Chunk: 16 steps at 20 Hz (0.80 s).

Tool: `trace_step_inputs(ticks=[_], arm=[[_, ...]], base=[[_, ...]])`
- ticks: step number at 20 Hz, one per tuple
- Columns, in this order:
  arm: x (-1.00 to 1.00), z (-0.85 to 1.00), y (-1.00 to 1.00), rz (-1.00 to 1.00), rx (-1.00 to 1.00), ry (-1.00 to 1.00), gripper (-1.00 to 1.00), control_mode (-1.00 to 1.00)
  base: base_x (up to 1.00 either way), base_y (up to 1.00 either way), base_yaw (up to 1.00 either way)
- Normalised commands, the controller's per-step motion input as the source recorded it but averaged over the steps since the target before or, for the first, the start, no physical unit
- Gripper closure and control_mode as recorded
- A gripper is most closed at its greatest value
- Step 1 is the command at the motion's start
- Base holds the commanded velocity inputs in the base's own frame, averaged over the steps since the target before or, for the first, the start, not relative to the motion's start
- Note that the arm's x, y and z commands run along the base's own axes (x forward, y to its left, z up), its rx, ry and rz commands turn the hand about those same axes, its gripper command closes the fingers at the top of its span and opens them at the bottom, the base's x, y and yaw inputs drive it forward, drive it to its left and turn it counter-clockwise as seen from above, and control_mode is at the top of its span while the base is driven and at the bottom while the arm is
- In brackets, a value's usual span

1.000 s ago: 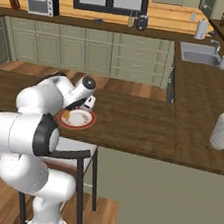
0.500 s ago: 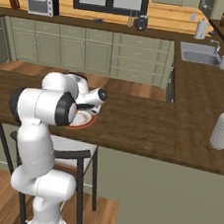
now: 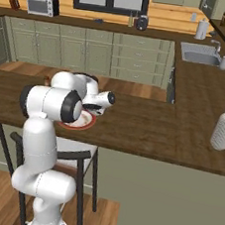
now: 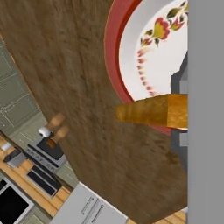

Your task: Start the toaster. Once the lever pops up, take the bread to the plate on the dining counter.

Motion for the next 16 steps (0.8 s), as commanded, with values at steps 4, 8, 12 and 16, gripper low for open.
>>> trace_step_inputs(ticks=[4, 8, 12, 16], arm=[[-0.59, -0.08, 0.09, 0.00, 0.00, -0.07, 1.00, -1.00], [-0.54, -0.04, 0.02, -0.01, 0.00, -0.03, 1.00, -1.00], [-0.09, -0.05, 0.00, -0.06, -0.01, 0.00, -1.00, -1.00], [0.10, -0.12, 0.00, -0.07, -0.01, 0.00, -1.00, -1.00]], base=[[0.00, 0.00, 0.00], [0.00, 0.00, 0.00], [0.00, 0.00, 0.00], [0.00, 0.00, 0.00]])
